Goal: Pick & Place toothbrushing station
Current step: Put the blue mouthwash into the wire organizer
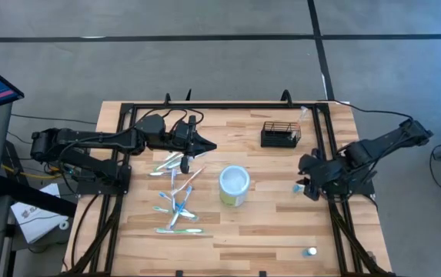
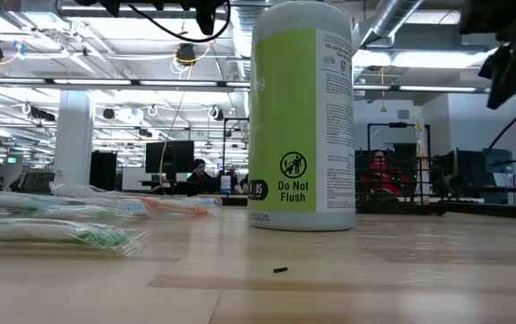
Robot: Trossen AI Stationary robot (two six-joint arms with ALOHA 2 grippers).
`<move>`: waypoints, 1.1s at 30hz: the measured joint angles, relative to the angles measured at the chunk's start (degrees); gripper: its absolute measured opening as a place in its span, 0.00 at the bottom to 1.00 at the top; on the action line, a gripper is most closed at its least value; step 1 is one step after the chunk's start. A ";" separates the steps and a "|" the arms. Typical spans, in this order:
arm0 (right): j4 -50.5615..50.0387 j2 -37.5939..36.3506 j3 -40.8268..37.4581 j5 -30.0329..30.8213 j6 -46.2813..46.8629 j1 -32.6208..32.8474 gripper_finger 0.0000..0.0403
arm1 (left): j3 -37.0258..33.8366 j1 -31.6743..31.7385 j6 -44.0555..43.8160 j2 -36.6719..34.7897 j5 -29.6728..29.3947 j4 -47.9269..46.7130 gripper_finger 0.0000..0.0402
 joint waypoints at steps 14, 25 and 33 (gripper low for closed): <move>-2.94 5.63 0.00 -4.09 5.07 0.00 0.48 | 0.00 0.00 0.02 0.00 0.00 0.00 0.03; -4.06 7.29 -0.20 -4.25 7.86 0.00 0.49 | 0.00 0.01 0.00 0.00 -0.01 -0.01 0.03; -4.14 7.31 -0.20 -4.91 9.09 0.00 0.49 | 0.00 0.01 0.00 0.00 -0.01 0.01 0.03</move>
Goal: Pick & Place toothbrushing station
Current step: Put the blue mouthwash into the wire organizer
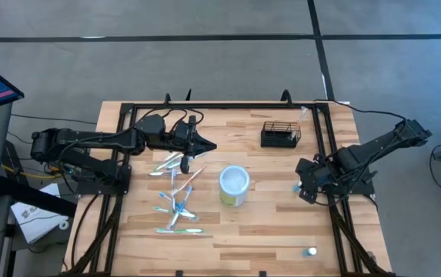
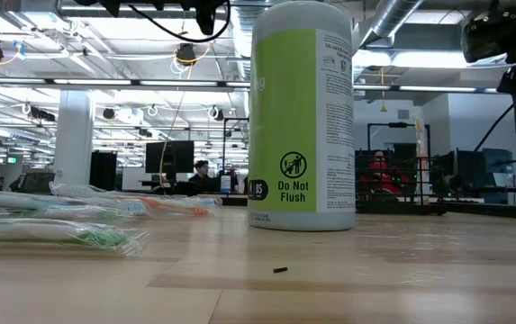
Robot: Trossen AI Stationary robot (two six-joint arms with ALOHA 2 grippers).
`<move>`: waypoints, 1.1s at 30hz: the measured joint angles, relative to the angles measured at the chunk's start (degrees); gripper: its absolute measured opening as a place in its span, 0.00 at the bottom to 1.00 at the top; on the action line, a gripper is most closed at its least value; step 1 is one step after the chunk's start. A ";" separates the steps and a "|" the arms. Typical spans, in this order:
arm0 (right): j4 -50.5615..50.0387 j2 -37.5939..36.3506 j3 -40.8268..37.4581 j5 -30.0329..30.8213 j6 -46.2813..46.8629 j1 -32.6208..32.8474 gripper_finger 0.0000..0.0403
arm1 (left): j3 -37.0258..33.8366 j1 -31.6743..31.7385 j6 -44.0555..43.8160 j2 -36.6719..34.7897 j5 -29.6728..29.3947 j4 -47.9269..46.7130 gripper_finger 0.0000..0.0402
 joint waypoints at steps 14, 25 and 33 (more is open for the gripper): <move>-0.86 2.48 -0.02 -0.74 2.74 0.00 0.54 | 0.00 -0.03 0.00 0.00 0.02 -0.02 0.03; -0.66 5.60 -0.02 -0.56 2.76 0.00 0.54 | 0.00 -0.84 0.02 0.00 0.05 -0.02 0.03; -0.21 5.66 -0.02 -0.66 3.05 0.00 0.54 | 0.00 -1.11 0.02 0.00 0.16 -0.02 0.03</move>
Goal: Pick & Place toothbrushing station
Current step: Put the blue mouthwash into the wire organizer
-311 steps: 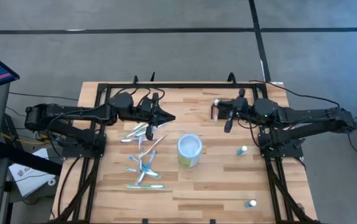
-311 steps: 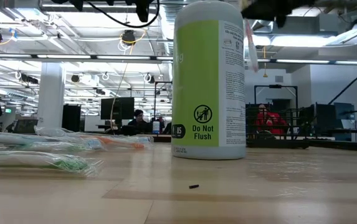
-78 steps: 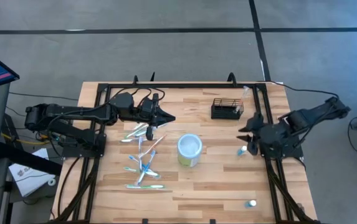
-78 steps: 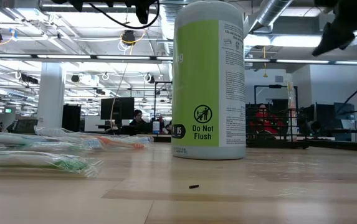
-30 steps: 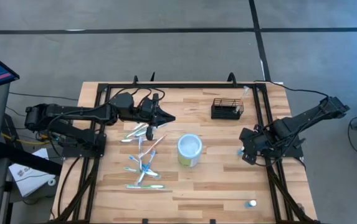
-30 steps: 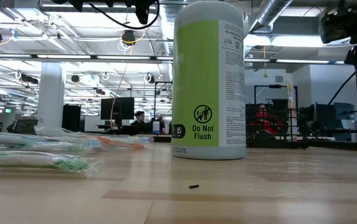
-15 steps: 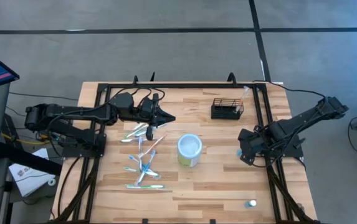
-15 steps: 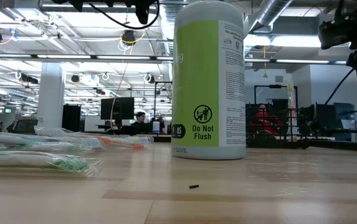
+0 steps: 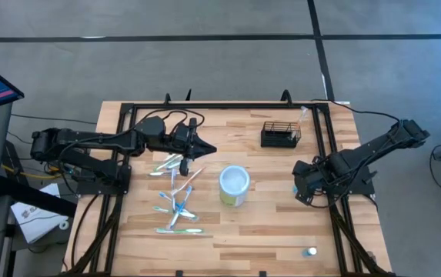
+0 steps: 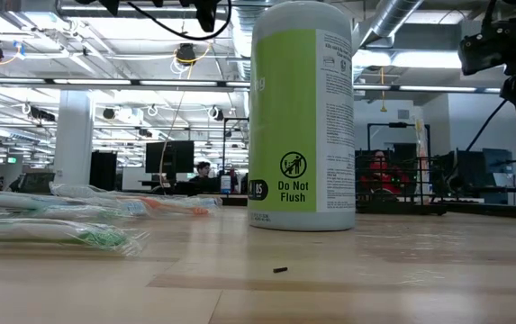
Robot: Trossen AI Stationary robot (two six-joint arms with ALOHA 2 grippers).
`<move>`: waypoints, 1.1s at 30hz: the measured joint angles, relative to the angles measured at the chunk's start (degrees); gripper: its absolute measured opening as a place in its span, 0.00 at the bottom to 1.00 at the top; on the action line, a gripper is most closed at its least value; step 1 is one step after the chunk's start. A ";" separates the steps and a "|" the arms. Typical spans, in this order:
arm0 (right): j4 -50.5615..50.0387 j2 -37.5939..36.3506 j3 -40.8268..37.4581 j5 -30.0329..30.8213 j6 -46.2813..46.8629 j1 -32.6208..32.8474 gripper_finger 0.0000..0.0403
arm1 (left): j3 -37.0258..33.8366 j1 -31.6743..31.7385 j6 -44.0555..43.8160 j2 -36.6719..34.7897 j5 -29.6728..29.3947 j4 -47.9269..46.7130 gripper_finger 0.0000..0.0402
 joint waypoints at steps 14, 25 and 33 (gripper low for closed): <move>0.88 0.00 0.00 -0.01 1.67 0.00 0.54 | 0.00 0.02 0.02 0.00 -0.25 0.02 0.03; -0.54 5.90 -0.09 -1.86 0.54 -0.01 0.54 | 0.00 0.02 0.02 0.00 -0.23 0.02 0.03; -0.25 6.93 -0.09 0.11 -0.34 -0.02 0.54 | 0.00 0.02 0.02 0.00 -0.21 0.05 0.03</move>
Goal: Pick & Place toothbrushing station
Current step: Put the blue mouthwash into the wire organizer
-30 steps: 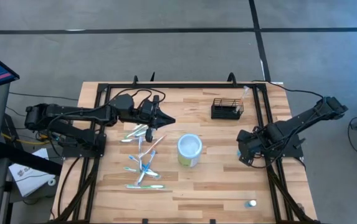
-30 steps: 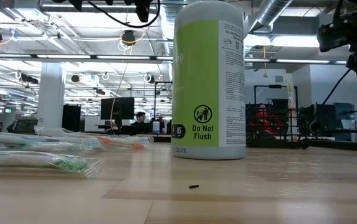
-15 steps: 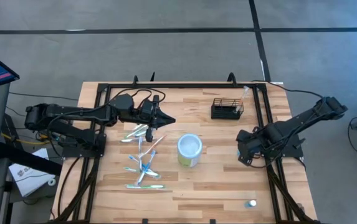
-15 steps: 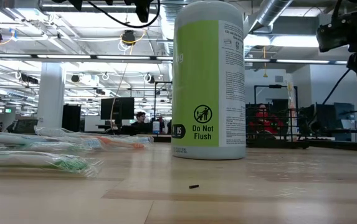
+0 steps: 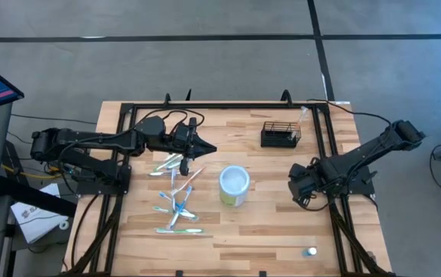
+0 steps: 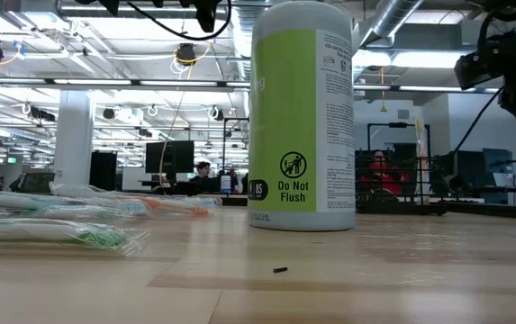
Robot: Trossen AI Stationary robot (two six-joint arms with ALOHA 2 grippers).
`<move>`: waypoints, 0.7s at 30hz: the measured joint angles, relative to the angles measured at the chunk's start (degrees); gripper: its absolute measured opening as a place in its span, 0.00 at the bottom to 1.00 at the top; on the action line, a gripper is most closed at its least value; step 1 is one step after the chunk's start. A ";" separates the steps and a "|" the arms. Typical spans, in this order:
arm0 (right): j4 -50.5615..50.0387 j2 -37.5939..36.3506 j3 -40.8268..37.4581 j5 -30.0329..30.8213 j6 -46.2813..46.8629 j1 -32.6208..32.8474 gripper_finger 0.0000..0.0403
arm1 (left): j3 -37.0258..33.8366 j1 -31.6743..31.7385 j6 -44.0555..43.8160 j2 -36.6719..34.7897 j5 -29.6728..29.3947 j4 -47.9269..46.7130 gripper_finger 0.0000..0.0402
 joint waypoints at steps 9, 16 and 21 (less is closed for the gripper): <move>0.26 0.15 0.00 1.05 0.05 -0.04 0.54 | 0.00 0.00 0.00 0.00 0.02 -0.03 0.03; 0.30 0.15 0.01 0.96 0.29 -0.04 0.48 | 0.00 0.00 0.00 0.00 0.07 -0.03 0.03; 0.30 0.15 0.02 0.83 0.29 -0.04 0.33 | 0.00 0.00 0.00 0.00 0.24 -0.03 0.03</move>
